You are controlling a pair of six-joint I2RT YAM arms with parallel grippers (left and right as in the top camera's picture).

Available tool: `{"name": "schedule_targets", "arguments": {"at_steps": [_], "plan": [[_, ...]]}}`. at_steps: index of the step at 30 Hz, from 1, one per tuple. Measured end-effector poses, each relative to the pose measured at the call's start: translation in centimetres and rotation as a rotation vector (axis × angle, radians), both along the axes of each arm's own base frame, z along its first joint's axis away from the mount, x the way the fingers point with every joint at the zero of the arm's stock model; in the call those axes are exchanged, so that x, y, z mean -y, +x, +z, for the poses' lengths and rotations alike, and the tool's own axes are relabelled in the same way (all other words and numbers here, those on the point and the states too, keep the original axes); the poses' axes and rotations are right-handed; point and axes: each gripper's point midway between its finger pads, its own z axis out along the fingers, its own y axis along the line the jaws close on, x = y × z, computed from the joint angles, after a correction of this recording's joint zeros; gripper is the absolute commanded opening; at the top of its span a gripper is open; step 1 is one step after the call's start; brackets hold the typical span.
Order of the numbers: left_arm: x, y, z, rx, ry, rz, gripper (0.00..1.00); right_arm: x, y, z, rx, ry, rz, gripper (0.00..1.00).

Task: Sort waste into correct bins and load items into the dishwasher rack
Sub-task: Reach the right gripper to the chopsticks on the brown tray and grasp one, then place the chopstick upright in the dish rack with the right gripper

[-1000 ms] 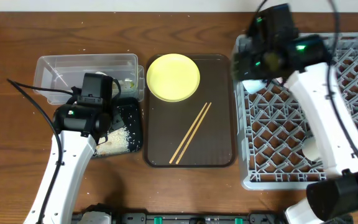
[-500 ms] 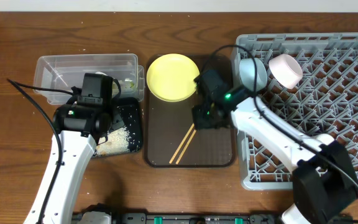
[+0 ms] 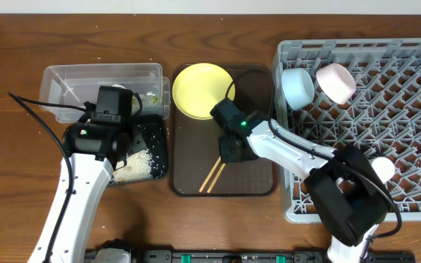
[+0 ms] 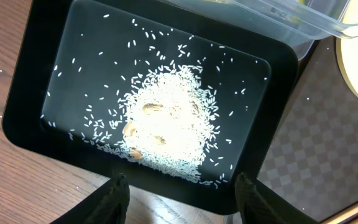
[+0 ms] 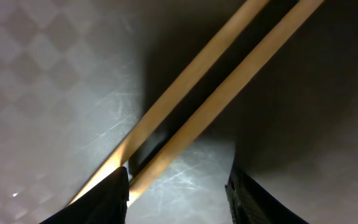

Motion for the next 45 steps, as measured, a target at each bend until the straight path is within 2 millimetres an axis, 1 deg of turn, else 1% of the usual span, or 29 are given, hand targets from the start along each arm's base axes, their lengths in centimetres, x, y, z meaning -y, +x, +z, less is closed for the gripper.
{"name": "schedule_targets", "arguments": {"at_steps": [2,4,5,6,9,11,13,14,17,20,22,25,28,31,34,38,39,41,43,45], "plan": [[0.0,0.0,0.0,0.0,0.0,0.0,0.58,0.0,0.0,0.0,0.001,-0.002,-0.005,0.47],[0.0,0.0,0.0,0.0,0.0,0.0,0.58,0.1,0.0,0.0,0.002,-0.006,-0.011,0.41],[0.0,0.0,0.0,0.0,0.0,0.0,0.58,0.2,0.0,-0.1,0.002,-0.011,-0.012,0.4],[0.0,0.0,0.0,0.0,0.0,0.0,0.58,0.3,0.1,-0.1,0.003,-0.017,-0.017,0.35],[0.0,0.0,0.0,-0.002,0.0,0.0,0.58,0.8,0.0,-0.2,0.004,-0.037,-0.035,0.27],[0.0,-0.1,0.0,-0.003,0.0,0.0,0.58,1.0,0.1,-0.2,0.006,-0.048,-0.047,0.19],[0.0,-0.1,0.0,-0.003,0.0,0.0,0.58,1.3,0.2,-0.2,0.005,-0.054,-0.06,0.16],[0.0,-0.1,0.0,-0.003,0.0,0.0,0.58,1.5,0.3,-0.2,0.007,-0.057,-0.069,0.15],[0.0,-0.1,0.0,-0.003,0.0,0.0,0.58,2.1,0.7,-0.2,0.01,-0.063,-0.095,0.07],[0.0,-0.1,0.0,-0.003,0.0,0.0,0.58,2.9,1.5,-0.1,0.018,-0.068,-0.128,0.01],[0.0,-0.1,0.0,-0.003,0.0,0.0,0.58,3.4,1.7,0.0,0.011,-0.072,-0.141,0.01],[0.0,-0.1,0.0,-0.003,0.0,0.0,0.58,3.6,1.9,0.1,0.004,-0.069,-0.134,0.01],[0.0,-0.1,0.0,-0.003,0.0,0.0,0.58,3.8,2.3,0.7,-0.008,-0.063,-0.107,0.01],[0.0,-0.1,0.0,-0.003,0.0,0.0,0.58,4.3,2.7,2.1,-0.023,-0.073,-0.082,0.01],[0.0,-0.1,0.0,-0.004,0.0,0.0,0.58,5.1,3.1,4.5,-0.021,-0.071,-0.059,0.01],[0.0,-0.1,0.0,-0.003,0.0,0.0,0.58,6.5,4.0,9.4,0.053,-0.033,-0.028,0.01],[0.0,-0.1,0.0,-0.004,0.0,0.0,0.58,7.2,4.1,10.9,0.078,-0.023,-0.025,0.01],[0.0,-0.1,0.0,-0.003,0.0,0.0,0.58,8.8,3.9,13.2,0.107,-0.018,-0.023,0.01],[0.0,-0.1,0.0,-0.004,0.0,0.0,0.58,10.5,3.4,14.6,0.112,-0.027,-0.034,0.01],[0.0,-0.1,0.0,-0.003,0.0,0.0,0.58,12.5,2.8,15.3,0.097,-0.05,-0.055,0.01]]}}
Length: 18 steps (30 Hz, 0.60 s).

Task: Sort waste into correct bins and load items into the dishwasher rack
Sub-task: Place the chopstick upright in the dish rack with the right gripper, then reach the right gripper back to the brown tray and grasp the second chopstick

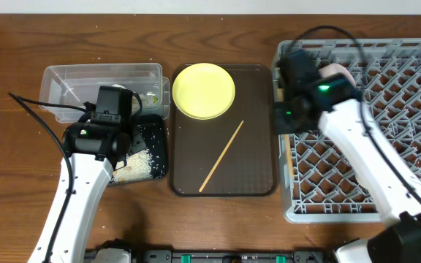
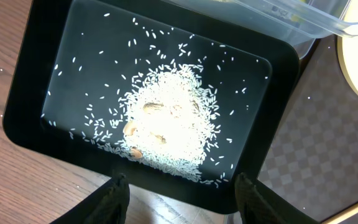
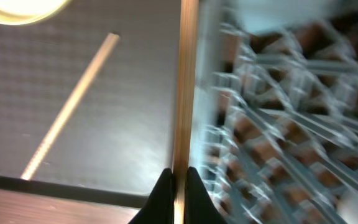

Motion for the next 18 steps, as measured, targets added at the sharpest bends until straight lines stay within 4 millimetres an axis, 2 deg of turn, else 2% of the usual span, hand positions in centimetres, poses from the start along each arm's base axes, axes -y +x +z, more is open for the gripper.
{"name": "schedule_targets", "arguments": {"at_steps": [3,6,14,16,18], "plan": [[0.0,0.0,0.0,0.0,0.0,0.0,0.58,2.0,-0.2,-0.2,-0.026,-0.026,-0.02,0.01],[0.0,0.0,0.0,0.0,0.0,0.0,0.58,3.2,-0.5,-1.4,-0.05,-0.042,-0.027,0.01],[0.0,0.0,0.0,0.0,0.0,0.0,0.58,3.4,-1.4,-6.6,-0.076,-0.046,-0.005,0.03],[0.0,0.0,0.0,0.0,0.0,0.0,0.58,3.4,-1.4,-7.4,-0.071,-0.044,-0.004,0.09],[0.0,0.0,0.0,0.0,0.0,0.0,0.58,3.3,-1.2,-7.7,-0.06,-0.04,0.001,0.22]]}}
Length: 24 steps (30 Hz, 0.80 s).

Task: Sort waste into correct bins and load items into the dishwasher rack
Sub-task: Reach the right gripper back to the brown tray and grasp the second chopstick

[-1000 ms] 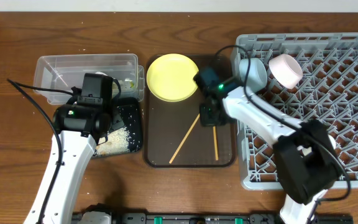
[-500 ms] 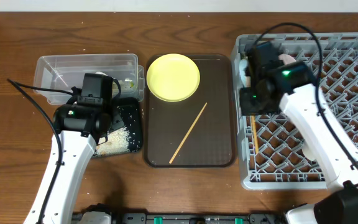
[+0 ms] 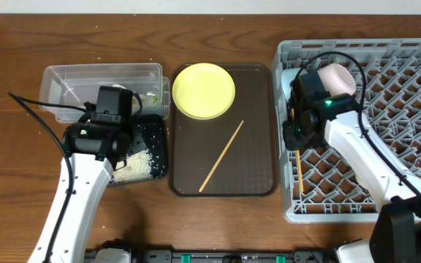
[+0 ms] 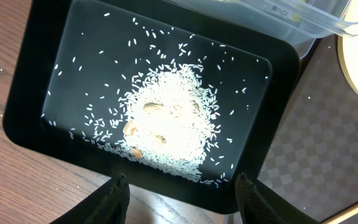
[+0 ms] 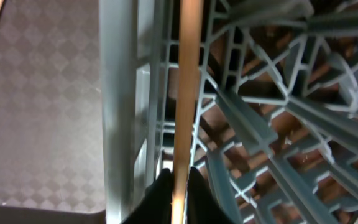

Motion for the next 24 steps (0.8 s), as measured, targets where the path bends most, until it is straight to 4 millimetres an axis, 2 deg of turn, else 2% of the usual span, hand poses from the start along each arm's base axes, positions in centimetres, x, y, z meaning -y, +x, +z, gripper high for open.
{"name": "schedule_targets", "arguments": {"at_steps": [3,7,11,14,17,22,24], "plan": [[0.0,0.0,0.0,0.0,0.0,0.0,0.58,-0.1,0.4,0.1,0.019,0.004,0.003,0.37],[0.0,0.0,0.0,0.0,0.0,0.0,0.58,0.3,0.3,0.6,0.006,-0.015,0.001,0.39],[0.0,0.0,0.0,0.0,0.0,0.0,0.58,-0.7,2.1,3.5,0.071,0.016,0.009,0.39],[0.0,0.0,0.0,0.0,0.0,0.0,0.58,-2.8,4.2,6.2,0.166,0.081,0.037,0.43],[0.0,0.0,0.0,0.0,0.0,0.0,0.58,-6.2,5.3,7.7,0.24,0.167,0.1,0.48],[0.0,0.0,0.0,0.0,0.0,0.0,0.58,-11.6,4.3,7.8,0.256,0.246,0.201,0.5],[0.0,0.0,0.0,0.0,0.0,0.0,0.58,-13.8,3.5,6.6,0.223,0.259,0.221,0.5]]}}
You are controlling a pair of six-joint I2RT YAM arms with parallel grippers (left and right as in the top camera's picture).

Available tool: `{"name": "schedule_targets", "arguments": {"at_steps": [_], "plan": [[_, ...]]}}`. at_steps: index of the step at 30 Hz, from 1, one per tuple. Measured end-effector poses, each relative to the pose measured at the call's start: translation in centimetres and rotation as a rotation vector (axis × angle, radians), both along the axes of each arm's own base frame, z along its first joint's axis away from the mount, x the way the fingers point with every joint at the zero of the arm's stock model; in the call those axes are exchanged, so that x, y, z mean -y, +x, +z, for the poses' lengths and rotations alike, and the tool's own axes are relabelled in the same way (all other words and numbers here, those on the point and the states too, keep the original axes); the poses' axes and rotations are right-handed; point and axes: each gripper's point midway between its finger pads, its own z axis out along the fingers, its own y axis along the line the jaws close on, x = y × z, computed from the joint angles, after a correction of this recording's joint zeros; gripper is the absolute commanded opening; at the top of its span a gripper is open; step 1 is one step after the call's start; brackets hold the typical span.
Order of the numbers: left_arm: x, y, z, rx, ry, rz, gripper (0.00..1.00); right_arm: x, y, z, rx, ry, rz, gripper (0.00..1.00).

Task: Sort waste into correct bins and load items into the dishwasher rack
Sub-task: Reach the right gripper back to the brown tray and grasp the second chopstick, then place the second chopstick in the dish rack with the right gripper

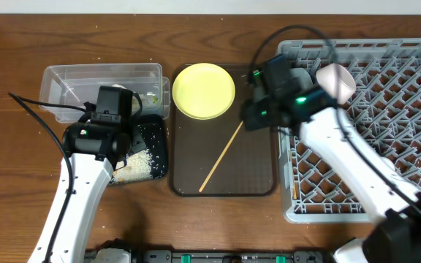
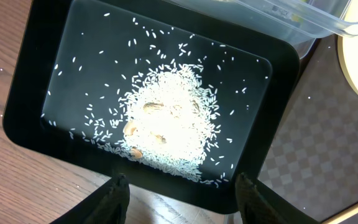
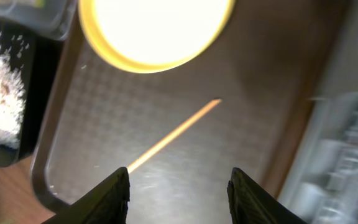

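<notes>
One wooden chopstick [image 1: 221, 155] lies diagonally on the brown tray [image 1: 258, 179], below the yellow plate [image 1: 204, 90]. My right gripper [image 1: 251, 117] hangs open and empty above the tray. In the right wrist view the chopstick [image 3: 173, 135] and plate [image 3: 157, 28] lie ahead of the open gripper [image 3: 179, 186]. The grey dishwasher rack [image 1: 415, 146] holds a pink bowl [image 1: 336, 80]. My left gripper [image 2: 182, 186] is open over the near rim of the black bin [image 2: 73, 62], which holds rice [image 2: 166, 121].
A clear plastic container [image 1: 71, 80] stands behind the black bin [image 1: 156, 150] at the left. The rack's left wall [image 1: 287, 183] borders the tray. My right arm crosses the rack's top left corner and hides what sits there.
My right gripper was shut on a chopstick at the rack's left edge. Now it is open and empty over the tray. The left arm has not moved.
Two chopsticks lay on the tray with my right gripper open around them. Then it held one chopstick by the rack's left side, then down among the rack's left cells. Now it is open over the tray, where one chopstick lies.
</notes>
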Motion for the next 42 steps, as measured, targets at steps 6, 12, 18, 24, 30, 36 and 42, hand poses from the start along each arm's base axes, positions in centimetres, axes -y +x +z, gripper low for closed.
{"name": "schedule_targets", "arguments": {"at_steps": [6,12,18,24,30,36,42], "plan": [[0.0,0.0,0.0,0.0,0.0,0.0,0.58,-4.2,-3.1,-7.2,-0.192,-0.069,-0.004,0.51],[0.0,0.0,0.0,0.0,0.0,0.0,0.58,-5.3,-5.3,-12.0,-0.314,-0.137,-0.054,0.51],[0.0,0.0,0.0,0.0,0.0,0.0,0.58,-5.5,-6.0,-14.2,-0.361,-0.17,-0.096,0.38],[0.0,0.0,0.0,0.0,0.0,0.0,0.58,-5.1,-6.2,-14.4,-0.379,-0.183,-0.122,0.08],[0.0,0.0,0.0,0.0,0.0,0.0,0.58,-3.7,-5.2,-14.4,-0.399,-0.183,-0.179,0.01],[0.0,0.0,0.0,0.0,0.0,0.0,0.58,0.0,-3.5,-13.3,-0.416,-0.183,-0.221,0.01],[0.0,0.0,0.0,-0.001,0.0,0.0,0.58,3.8,-1.4,-5.9,-0.279,-0.108,-0.212,0.01]]}}
